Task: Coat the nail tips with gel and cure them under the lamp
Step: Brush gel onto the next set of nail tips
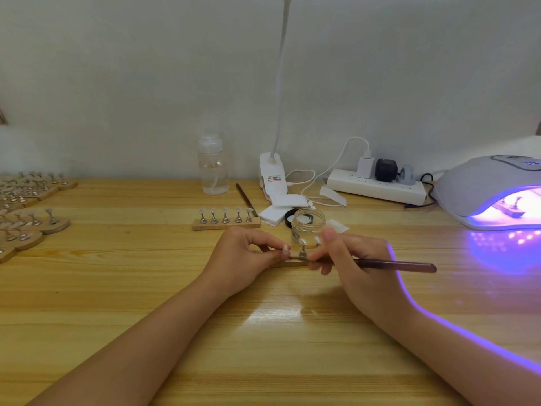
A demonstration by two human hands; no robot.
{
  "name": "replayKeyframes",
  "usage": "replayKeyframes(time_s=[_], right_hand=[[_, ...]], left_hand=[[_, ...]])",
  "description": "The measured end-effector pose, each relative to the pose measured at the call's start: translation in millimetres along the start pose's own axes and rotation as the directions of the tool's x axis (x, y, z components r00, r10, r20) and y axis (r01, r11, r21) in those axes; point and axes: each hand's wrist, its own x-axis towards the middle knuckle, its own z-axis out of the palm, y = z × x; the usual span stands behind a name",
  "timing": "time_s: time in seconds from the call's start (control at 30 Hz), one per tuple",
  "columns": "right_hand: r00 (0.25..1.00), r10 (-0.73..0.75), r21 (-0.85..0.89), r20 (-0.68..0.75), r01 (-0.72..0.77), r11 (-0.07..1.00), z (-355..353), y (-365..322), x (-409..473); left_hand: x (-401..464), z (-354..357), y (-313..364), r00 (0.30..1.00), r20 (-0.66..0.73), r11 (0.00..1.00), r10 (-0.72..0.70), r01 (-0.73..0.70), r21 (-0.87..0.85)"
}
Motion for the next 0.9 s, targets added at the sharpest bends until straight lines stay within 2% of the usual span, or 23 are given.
replayKeyframes(time_s=[0.1,0.23,0.37,0.5,0.63,0.77,0.9], right_hand=[[0.999,-0.041,-0.083,0.012,0.042,0.996,-0.7,-0.9,1.6],[0.999,0.028,0.001,0.023,-0.028,1.0,0.0,-1.6,-0.4],[0.999,-0.04,-0.062,0.017,0.041,0.997,-0.7,-1.7,0.8],[0.999,0.034,0.022,0.018,-0.034,0.999,-0.1,-2.5,-0.1],[0.999,-0.045,-0.062,0.003,0.045,0.997,-1.0,-3.1,1.1],[0.998,0.06,0.008,0.031,-0.061,0.998,0.5,-3.0,-0.2],[1.0,-0.02,-0.015,-0.012,0.02,1.0,-1.3,-2.8,0.7]], left_hand=[[0.2,0.3,-0.6,1.0,0.003,1.0,-0.001,0.001,0.003],[-0.2,0.7,-0.3,1.0,0.009,1.0,0.012,-0.012,-0.008],[0.0,0.7,-1.3,1.0,0.002,1.0,0.021,-0.021,-0.004],[-0.1,0.5,0.1,1.0,-0.005,1.0,0.019,-0.019,-0.008],[0.4,0.5,0.5,1.0,-0.009,1.0,-0.004,0.004,0.006],[-0.1,-0.2,1.3,1.0,-0.012,1.0,-0.003,0.003,0.014],[-0.2,-0.3,1.9,1.0,-0.02,1.0,0.0,0.001,0.009]])
